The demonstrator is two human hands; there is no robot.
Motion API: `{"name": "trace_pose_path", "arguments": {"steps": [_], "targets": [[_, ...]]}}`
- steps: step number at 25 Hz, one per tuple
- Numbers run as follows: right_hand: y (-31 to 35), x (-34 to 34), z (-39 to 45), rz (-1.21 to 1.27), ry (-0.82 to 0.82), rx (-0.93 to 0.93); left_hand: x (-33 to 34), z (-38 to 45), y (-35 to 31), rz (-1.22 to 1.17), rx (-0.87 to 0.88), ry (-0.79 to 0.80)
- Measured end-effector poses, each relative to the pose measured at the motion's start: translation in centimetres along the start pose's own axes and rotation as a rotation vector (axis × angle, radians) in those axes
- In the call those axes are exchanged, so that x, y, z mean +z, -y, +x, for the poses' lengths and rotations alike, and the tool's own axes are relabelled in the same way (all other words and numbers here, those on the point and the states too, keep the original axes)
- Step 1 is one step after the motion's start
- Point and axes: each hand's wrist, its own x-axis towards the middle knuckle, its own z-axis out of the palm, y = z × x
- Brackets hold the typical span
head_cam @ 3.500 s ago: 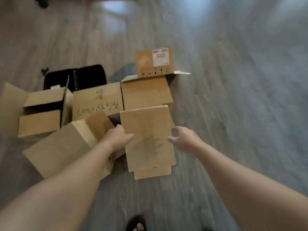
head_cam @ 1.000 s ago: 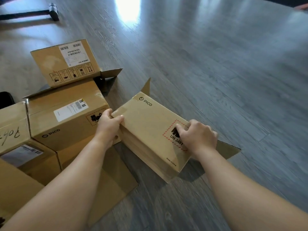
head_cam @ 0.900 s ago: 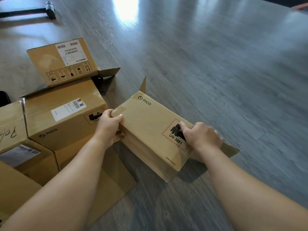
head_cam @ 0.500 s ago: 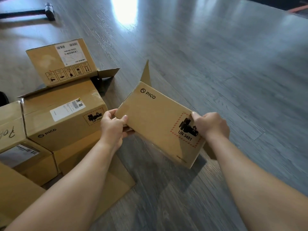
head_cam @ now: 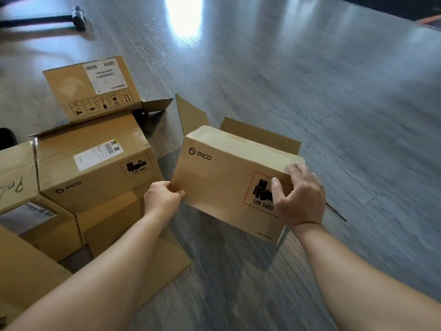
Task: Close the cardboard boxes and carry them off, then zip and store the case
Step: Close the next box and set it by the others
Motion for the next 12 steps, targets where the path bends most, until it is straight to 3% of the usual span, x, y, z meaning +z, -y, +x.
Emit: {"name": "trace_pose_path", "arguments": {"steps": [3, 8, 12], "targets": [[-0.8, 0.0, -1.1, 0.078, 0.071, -0.016, 1.1, -1.2, -0.3, 0.171, -0.047, 0.112], [-3.1, 1.0, -2.7, 0.285, 0.198, 0.195, 3.1, -2.9, -2.2, -0.205, -0.125, 0.439], [-2.6, 1.3, -1.8, 0.456, 0.209, 0.343, 3.0, -2.8, -3.3, -0.196, -0.033, 0.524]]}}
